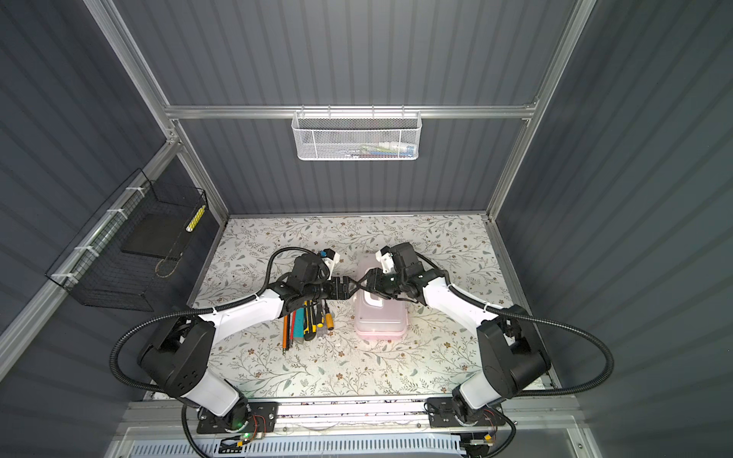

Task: Pack the tool kit
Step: 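Grasp the white box handle with the right gripper while left gripper steadies box side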

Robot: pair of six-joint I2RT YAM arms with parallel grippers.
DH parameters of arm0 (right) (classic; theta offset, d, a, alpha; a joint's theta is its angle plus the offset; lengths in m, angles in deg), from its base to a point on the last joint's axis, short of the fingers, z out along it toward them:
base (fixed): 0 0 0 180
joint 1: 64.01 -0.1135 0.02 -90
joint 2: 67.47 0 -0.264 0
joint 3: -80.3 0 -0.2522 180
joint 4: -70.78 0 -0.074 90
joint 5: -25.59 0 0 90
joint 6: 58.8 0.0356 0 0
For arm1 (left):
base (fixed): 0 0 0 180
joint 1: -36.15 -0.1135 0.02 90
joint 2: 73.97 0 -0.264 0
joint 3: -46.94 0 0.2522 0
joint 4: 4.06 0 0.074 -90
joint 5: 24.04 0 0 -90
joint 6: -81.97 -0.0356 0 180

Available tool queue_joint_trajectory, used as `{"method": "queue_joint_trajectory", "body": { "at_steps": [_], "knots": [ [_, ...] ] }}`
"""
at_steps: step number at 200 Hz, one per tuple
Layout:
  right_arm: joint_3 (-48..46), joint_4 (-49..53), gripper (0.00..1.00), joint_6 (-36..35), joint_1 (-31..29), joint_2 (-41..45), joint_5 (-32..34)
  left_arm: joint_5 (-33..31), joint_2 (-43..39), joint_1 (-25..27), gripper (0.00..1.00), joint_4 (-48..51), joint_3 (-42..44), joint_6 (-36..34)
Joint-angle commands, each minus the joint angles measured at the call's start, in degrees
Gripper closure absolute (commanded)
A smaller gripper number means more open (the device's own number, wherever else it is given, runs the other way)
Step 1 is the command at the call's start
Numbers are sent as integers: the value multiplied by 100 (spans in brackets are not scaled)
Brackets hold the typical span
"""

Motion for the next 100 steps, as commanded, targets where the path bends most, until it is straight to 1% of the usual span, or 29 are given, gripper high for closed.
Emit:
{"method": "queue_joint_trajectory", "body": {
  "at_steps": [1,16,43,61,71,100],
  "knots": [
    [-374,-538,52,211,56,-220,-644,48,166,16,12,132,118,-21],
    [-451,-633,52,188,100,-216,-713,49,166,16,12,122,129,-35],
    [-696,-1234,55,464,221,-286,-1053,81,201,16,12,46,141,-22],
    [-883,-1723,57,644,293,-359,-1269,128,218,16,12,-35,189,17],
    [-959,-1954,62,725,322,-420,-1378,150,243,16,12,-68,190,13],
    [-1009,-2291,66,806,320,-555,-1472,186,322,16,12,-145,165,13]
  ]
}}
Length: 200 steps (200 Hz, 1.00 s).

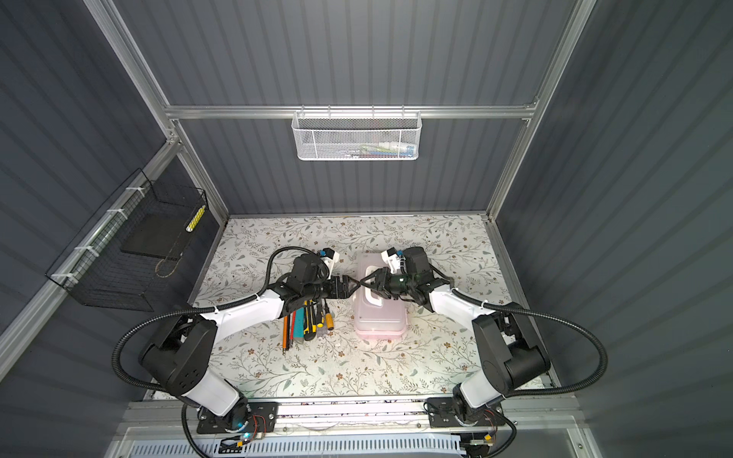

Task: Pack the tool kit

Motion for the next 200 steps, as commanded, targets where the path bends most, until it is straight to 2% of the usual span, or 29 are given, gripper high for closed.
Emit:
{"method": "queue_joint_trajectory", "body": {
  "at_steps": [1,24,45,59,85,92,122,150,200],
  "knots": [
    [-251,-408,66,-17,-130,-415,-300,166,266,68,12,165,99,2],
    [-262,-604,68,71,-129,-513,-397,166,344,64,13,159,62,-19],
    [-268,-606,74,75,-126,-503,-407,166,366,68,13,171,63,-33],
    [-268,-571,84,56,-125,-481,-399,158,352,68,13,206,64,-70],
    [-286,-497,93,22,-115,-395,-317,25,248,63,13,382,-13,-213],
    [-293,-447,100,7,-104,-359,-268,-31,197,61,13,465,-64,-282],
    [-377,-259,100,-30,45,-147,-69,-187,-66,-44,13,954,-287,-536],
    [-539,-244,100,-31,341,128,-172,-429,-568,-241,14,1075,-133,-420],
    [-828,-342,100,15,1055,577,-721,-5,-1048,-418,10,917,128,-102]
  ]
}}
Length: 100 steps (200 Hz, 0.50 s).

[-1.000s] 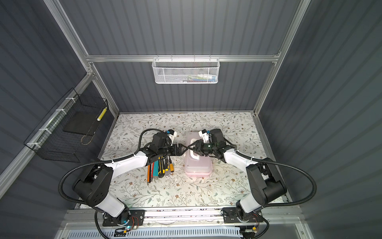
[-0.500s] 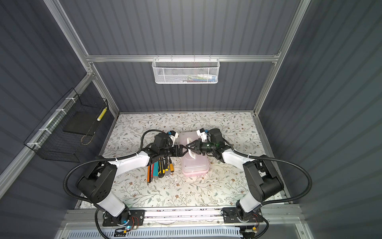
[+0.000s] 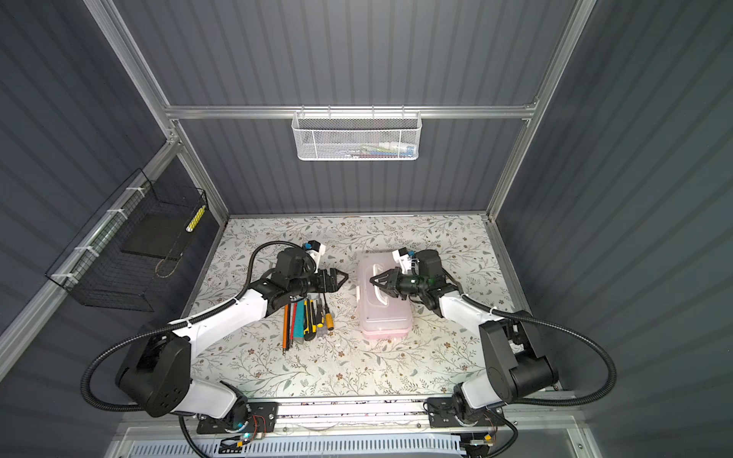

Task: Pack the tool kit

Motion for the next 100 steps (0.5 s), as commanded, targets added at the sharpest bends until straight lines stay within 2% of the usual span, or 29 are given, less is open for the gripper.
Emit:
{"method": "queue_joint_trajectory", "body": {
  "at_steps": [1,40,71,100],
  "knots": [
    [-244,66,100,-79,366,99,-334,255,-145,1,10,57,223,170],
    [-663,-1737,100,1035,860,12,-1166,903,-125,-6,9,-860,629,828],
    [-713,-2319,100,1375,1007,-62,-1444,1459,79,-7,9,-1948,975,1654],
    [-835,-3410,100,2028,1073,-345,-1682,1644,182,-11,9,-2465,1180,1916]
  ]
}}
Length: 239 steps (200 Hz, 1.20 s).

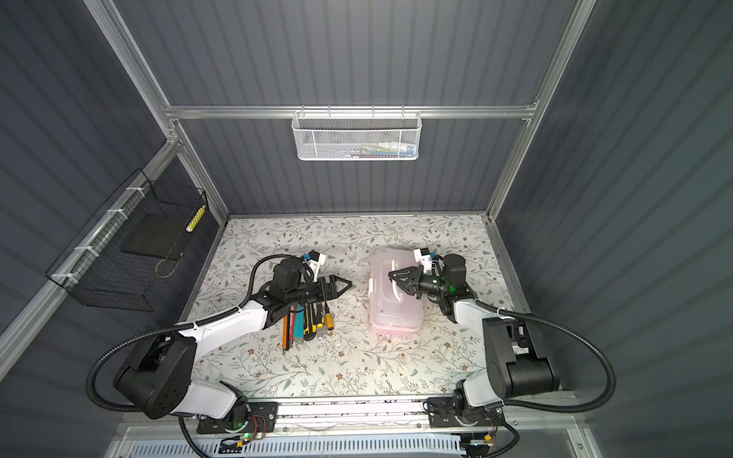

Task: Pack the tool kit

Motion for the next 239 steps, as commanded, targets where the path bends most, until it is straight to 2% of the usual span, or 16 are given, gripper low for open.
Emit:
{"method": "queue_joint_trajectory", "body": {
  "at_steps": [1,38,75,143,193,239],
  "knots": [
    [-111,-1397,100,760,50,-258,-479,432,98,5,9,-764,148,469],
    [-235,-4574,100,2777,93,-1482,-591,367,171,7,9,-927,204,460],
    [-222,-4249,100,2427,86,-1582,-598,455,538,7,11,-1540,225,780],
    [-214,-4161,100,2337,77,-1670,-634,798,1460,7,16,-2655,-90,1315],
    [-222,-4025,100,2231,66,-1653,-655,1126,2150,11,17,-4149,-168,2232],
    [-214,-3839,100,2092,50,-1642,-655,1192,2381,95,18,-4380,-296,2367]
  ]
}}
